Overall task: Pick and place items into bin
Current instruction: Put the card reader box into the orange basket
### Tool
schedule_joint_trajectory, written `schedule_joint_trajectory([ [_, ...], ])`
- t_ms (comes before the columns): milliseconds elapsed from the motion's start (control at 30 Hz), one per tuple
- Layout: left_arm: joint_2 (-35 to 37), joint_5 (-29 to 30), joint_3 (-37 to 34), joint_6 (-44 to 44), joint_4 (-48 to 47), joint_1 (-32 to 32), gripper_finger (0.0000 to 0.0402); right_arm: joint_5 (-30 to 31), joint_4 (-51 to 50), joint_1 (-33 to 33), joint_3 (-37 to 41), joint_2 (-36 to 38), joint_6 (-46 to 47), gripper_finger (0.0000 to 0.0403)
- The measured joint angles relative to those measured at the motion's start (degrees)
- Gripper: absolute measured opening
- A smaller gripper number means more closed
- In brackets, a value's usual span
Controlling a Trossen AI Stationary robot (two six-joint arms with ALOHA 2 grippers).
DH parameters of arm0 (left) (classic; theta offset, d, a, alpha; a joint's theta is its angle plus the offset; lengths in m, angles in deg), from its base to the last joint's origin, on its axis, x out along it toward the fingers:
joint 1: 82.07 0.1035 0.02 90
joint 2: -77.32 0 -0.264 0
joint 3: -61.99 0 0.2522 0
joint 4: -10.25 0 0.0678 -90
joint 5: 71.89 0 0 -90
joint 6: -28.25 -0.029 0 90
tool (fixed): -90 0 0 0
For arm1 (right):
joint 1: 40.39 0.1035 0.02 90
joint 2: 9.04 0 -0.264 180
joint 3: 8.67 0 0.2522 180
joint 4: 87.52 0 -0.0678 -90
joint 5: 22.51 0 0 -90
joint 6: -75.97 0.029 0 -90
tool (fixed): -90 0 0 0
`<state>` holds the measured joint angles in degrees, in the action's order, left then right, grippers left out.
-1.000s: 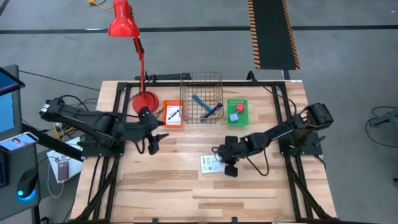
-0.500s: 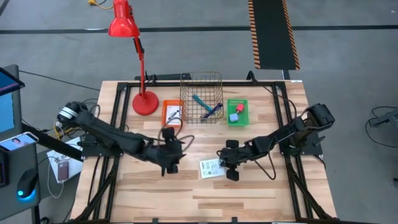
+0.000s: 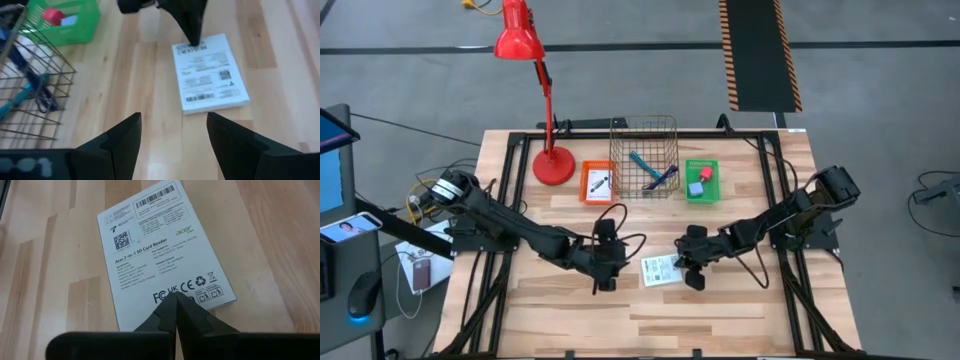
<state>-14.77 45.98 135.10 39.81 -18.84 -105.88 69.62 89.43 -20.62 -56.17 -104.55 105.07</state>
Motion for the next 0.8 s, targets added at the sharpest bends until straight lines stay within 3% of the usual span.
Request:
schedule_joint_trajectory([
  [467, 0.0, -2.6, 0.0, -1.5, -3.3, 0.7, 0.0215, 2.1, 3.4, 0.2, 2.5, 0.1, 2.4, 0.0],
  [800, -3.6, -3.4, 0.0, -14.1, -1.9, 1.0, 0.0215, 2.1, 4.2, 0.2, 2.7, 0.1, 1.0, 0.0],
])
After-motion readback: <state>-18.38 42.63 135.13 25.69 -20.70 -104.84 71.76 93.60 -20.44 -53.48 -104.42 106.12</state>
